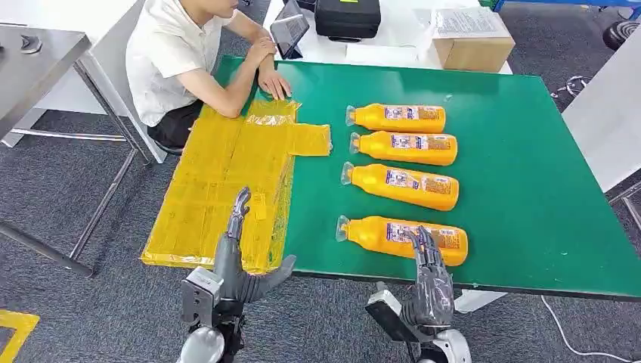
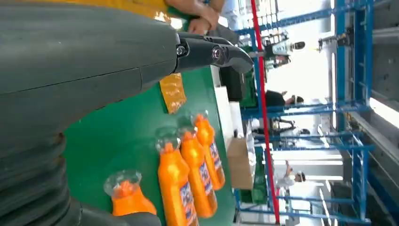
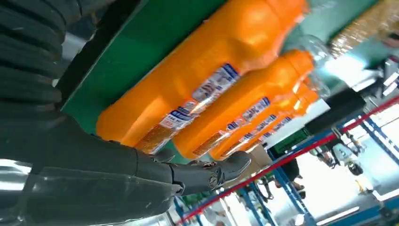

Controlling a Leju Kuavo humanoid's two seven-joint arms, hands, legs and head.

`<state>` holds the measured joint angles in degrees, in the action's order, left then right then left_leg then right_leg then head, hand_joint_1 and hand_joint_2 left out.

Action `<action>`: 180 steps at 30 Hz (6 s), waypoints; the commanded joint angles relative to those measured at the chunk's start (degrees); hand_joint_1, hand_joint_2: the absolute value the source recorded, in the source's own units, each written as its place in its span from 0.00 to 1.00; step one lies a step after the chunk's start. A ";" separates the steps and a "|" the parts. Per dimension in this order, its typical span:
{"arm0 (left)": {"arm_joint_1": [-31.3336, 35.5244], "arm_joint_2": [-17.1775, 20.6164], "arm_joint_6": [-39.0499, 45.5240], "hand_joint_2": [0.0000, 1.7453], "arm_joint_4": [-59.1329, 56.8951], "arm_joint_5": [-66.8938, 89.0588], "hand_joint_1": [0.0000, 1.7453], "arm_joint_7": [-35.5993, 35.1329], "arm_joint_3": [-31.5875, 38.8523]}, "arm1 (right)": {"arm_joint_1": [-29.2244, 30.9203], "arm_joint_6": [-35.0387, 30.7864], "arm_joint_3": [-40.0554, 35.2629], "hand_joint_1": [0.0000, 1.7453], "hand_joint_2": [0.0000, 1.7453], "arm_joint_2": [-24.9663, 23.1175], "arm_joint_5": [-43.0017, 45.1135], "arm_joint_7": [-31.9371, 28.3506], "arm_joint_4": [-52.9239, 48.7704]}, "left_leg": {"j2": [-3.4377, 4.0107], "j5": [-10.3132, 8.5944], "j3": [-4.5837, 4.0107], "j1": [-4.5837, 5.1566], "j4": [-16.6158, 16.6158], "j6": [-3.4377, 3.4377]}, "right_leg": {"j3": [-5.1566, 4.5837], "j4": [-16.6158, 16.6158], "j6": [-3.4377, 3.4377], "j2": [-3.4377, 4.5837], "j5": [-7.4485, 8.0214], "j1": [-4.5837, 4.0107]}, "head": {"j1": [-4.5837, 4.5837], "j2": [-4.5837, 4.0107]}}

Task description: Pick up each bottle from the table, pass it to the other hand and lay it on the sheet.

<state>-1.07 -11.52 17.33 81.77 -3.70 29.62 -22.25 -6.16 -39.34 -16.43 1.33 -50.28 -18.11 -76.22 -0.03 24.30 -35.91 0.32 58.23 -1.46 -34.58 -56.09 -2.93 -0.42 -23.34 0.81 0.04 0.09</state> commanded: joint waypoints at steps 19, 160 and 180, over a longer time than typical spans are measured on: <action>3.39 1.09 -2.85 1.00 -1.07 0.59 0.00 0.07 -6.74 | 8.95 2.16 -0.53 0.00 1.00 9.51 -14.83 6.81 3.97 | 0.16 0.10 0.34 -0.02 -0.06 0.07 | 0.30 0.07 0.08 0.16 -0.03 -0.03 | 0.02 0.00; 15.80 -2.17 -16.24 1.00 -22.00 -38.76 1.00 -12.14 2.76 | 26.67 28.29 -25.50 0.92 1.00 -8.77 25.93 -3.52 31.95 | 0.25 0.36 0.80 -0.08 -0.01 0.03 | 0.74 0.01 0.14 0.20 -0.32 -0.08 | -0.02 0.00; 15.26 -0.14 -7.44 1.00 -15.98 -36.35 1.00 -7.32 8.40 | 16.77 5.28 -21.13 0.00 1.00 -7.45 19.81 -12.54 19.19 | 0.20 0.38 0.82 -0.10 -0.03 0.05 | 0.75 -0.01 0.16 0.12 -0.37 -0.10 | 0.00 0.00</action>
<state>11.30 -13.05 1.47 63.12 -42.42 18.32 -20.06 18.53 -16.90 -39.04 -7.91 -23.65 -26.91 -49.38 0.37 24.62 -35.27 0.30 58.24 -1.52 -34.06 -56.13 -2.88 -0.12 -23.59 0.79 0.04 0.09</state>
